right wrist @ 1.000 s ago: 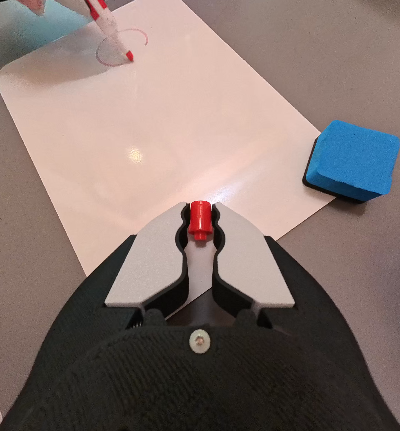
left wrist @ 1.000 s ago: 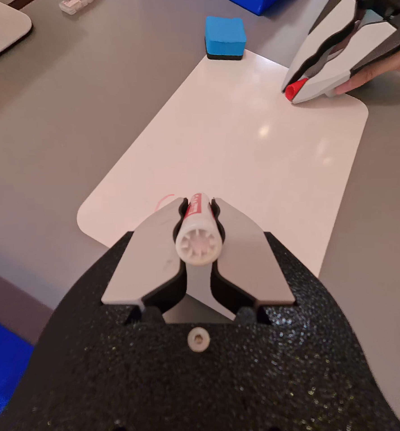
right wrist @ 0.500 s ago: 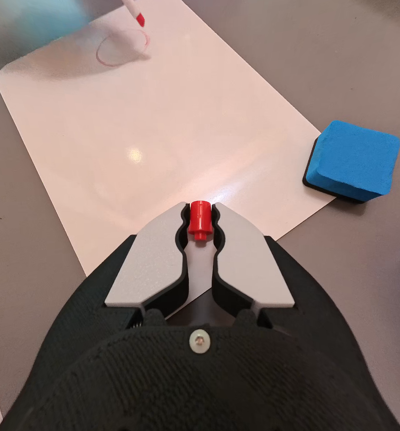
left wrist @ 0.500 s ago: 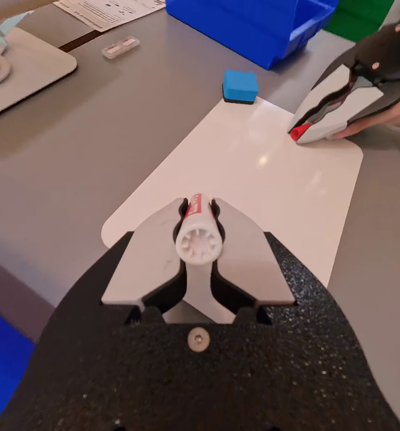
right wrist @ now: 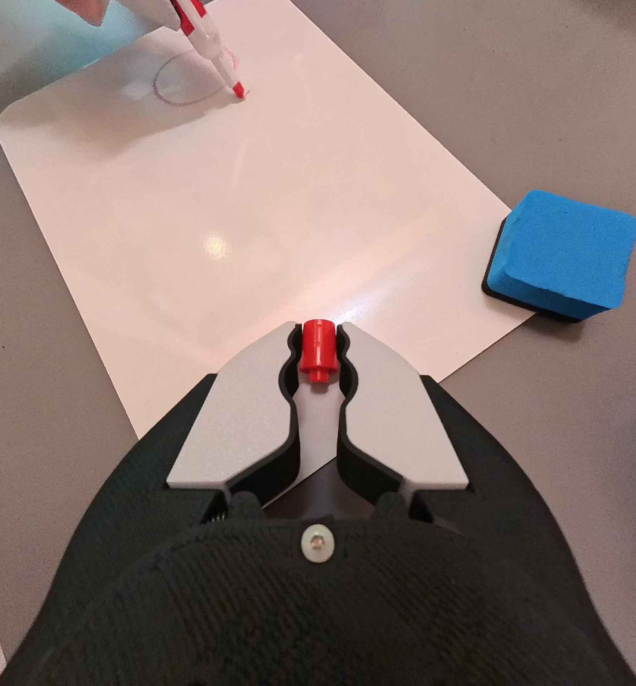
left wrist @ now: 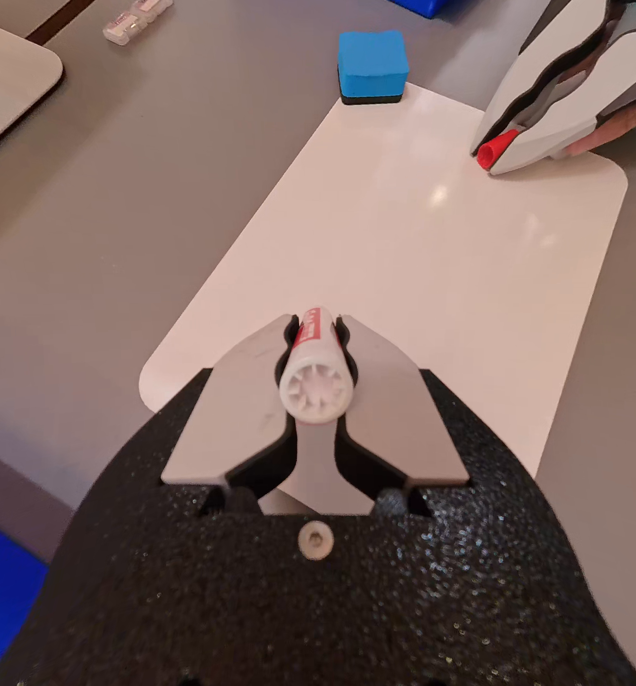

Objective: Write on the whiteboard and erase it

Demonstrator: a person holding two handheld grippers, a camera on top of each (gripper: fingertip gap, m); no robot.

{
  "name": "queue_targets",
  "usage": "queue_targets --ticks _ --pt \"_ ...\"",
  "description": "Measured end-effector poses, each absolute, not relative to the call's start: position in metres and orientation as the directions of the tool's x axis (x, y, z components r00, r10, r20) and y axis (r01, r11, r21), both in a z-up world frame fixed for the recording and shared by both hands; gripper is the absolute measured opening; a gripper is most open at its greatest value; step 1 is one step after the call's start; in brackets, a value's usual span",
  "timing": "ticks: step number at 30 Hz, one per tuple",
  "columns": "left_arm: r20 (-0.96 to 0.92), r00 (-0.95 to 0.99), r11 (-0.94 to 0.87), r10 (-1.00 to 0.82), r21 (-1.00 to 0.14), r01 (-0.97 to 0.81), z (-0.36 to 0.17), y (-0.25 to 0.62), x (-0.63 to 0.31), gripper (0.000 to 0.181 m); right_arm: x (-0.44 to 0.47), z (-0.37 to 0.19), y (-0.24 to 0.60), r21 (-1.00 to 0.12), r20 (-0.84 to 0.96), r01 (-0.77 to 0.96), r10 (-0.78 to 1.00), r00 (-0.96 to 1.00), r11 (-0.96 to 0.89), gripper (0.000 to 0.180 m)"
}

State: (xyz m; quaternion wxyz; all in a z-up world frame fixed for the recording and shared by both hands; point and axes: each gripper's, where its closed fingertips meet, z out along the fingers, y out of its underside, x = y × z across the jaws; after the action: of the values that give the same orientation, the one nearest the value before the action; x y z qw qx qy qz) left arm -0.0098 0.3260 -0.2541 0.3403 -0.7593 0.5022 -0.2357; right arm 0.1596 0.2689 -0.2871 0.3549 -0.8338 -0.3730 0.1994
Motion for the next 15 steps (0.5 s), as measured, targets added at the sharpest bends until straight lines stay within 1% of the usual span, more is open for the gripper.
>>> queue_targets --ticks 9,15 --pt "0.022 0.348 -0.253 -0.937 -0.731 -0.634 -0.253 0.285 -0.014 0.020 0.160 -0.287 0.269 -0.740 -0.068 0.480 0.763 0.642 -0.470 0.018" --pt "0.018 0.343 -0.245 -0.939 -0.733 -0.634 -0.253 0.279 -0.009 0.019 0.159 -0.287 0.269 -0.740 -0.068 0.480 0.763 0.642 -0.470 0.018"
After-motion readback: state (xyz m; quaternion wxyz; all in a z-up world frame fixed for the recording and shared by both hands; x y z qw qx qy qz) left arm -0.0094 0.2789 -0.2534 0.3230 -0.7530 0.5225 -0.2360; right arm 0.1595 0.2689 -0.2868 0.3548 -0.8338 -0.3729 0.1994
